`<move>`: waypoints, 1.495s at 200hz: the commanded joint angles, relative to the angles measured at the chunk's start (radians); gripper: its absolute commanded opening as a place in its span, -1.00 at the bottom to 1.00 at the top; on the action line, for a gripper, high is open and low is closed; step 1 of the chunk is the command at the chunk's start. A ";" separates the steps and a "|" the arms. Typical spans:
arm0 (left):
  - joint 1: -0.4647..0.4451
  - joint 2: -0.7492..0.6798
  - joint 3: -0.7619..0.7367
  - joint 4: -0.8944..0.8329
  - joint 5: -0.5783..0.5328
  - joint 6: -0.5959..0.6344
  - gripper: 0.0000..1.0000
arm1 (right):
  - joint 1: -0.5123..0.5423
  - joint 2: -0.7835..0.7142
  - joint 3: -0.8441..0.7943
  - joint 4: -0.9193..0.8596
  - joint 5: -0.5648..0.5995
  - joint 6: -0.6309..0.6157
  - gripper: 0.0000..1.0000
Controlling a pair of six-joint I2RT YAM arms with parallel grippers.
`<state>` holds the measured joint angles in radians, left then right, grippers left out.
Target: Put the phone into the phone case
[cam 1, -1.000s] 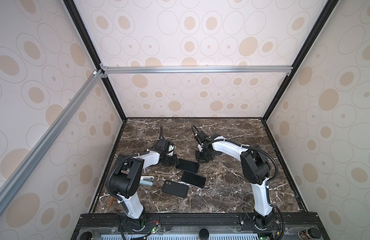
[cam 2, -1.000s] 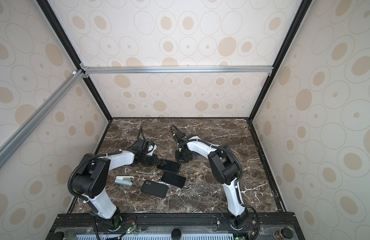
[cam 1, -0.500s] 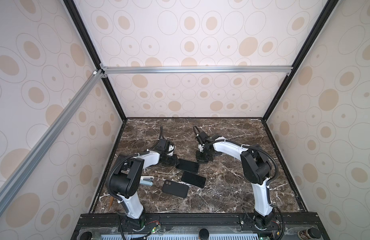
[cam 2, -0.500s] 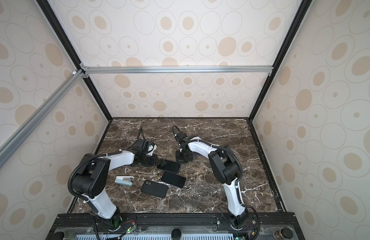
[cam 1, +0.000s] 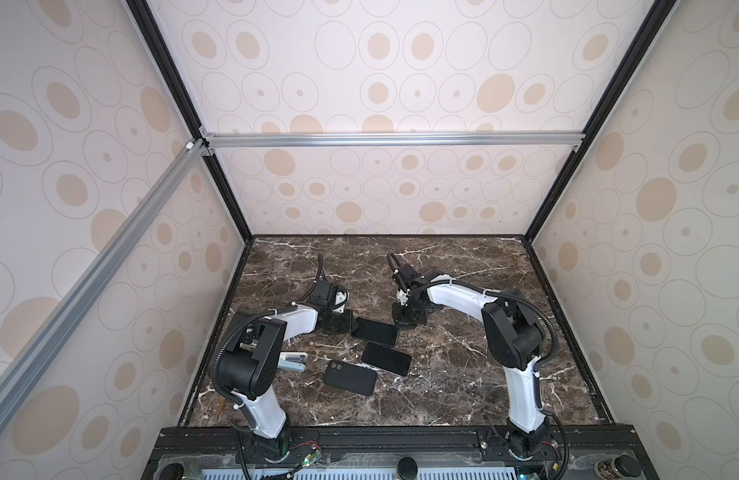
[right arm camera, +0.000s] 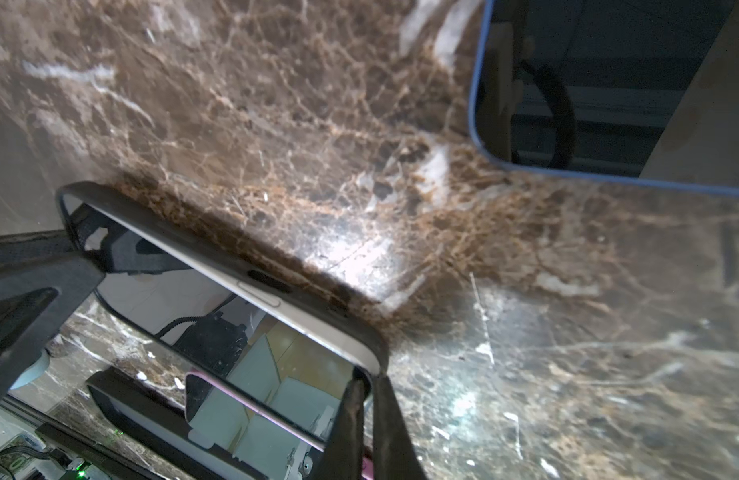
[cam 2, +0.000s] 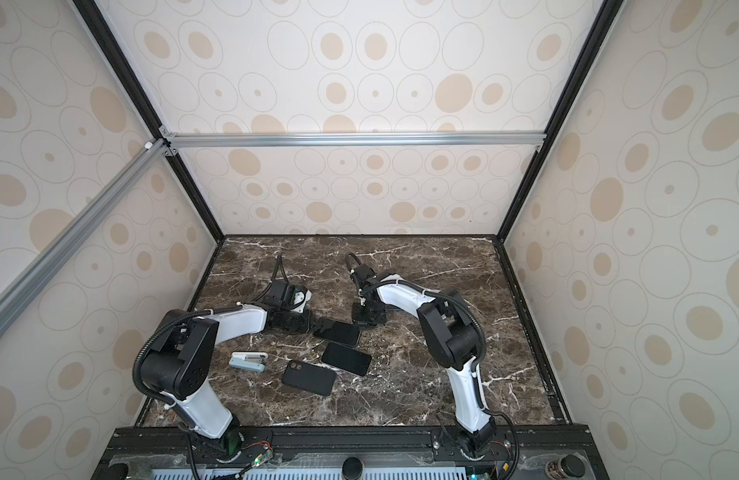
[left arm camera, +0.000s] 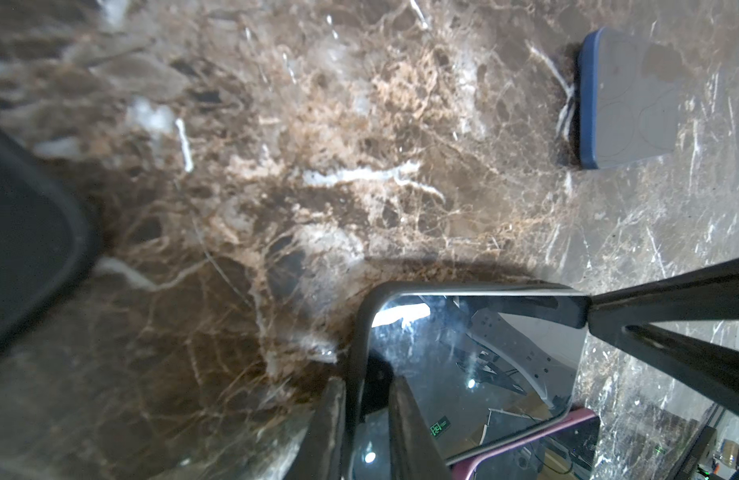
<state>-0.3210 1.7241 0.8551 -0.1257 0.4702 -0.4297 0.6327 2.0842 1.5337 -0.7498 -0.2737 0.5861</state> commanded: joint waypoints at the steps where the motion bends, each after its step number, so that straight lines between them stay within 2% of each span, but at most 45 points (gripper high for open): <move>1: -0.021 0.034 -0.049 -0.100 -0.009 -0.009 -0.61 | 0.022 0.065 -0.056 0.015 -0.016 0.008 -0.83; 76: -0.032 0.040 -0.066 -0.115 -0.007 -0.006 -0.61 | 0.046 0.167 -0.132 0.156 -0.013 0.100 -0.85; 166: -0.033 0.014 -0.100 -0.145 -0.018 -0.019 -0.62 | 0.071 0.276 -0.120 0.185 -0.052 0.162 -0.86; 187: -0.033 0.011 -0.099 -0.138 -0.009 -0.027 -0.62 | 0.074 0.259 -0.103 0.156 -0.042 0.136 -0.86; 211: -0.033 -0.015 -0.064 -0.127 -0.012 -0.034 -0.60 | 0.074 0.130 -0.071 0.111 0.021 0.074 -0.84; 228: -0.031 -0.040 0.001 -0.126 -0.047 -0.028 -0.53 | 0.077 0.043 -0.006 0.075 0.036 -0.021 -0.68; 249: -0.022 -0.084 0.096 -0.124 -0.115 -0.021 -0.43 | 0.103 -0.005 0.094 0.027 0.035 -0.186 -0.25; 275: -0.012 -0.180 0.161 -0.120 -0.233 -0.007 -0.28 | 0.165 0.038 0.231 -0.082 0.118 -0.418 0.11; 299: -0.006 -0.314 0.115 -0.101 -0.348 0.014 -0.15 | 0.205 0.114 0.336 -0.137 0.179 -0.581 0.37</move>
<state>-0.3351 1.5352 0.9680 -0.2226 0.2745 -0.4454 0.8043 2.1220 1.7977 -0.7891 -0.1768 0.2619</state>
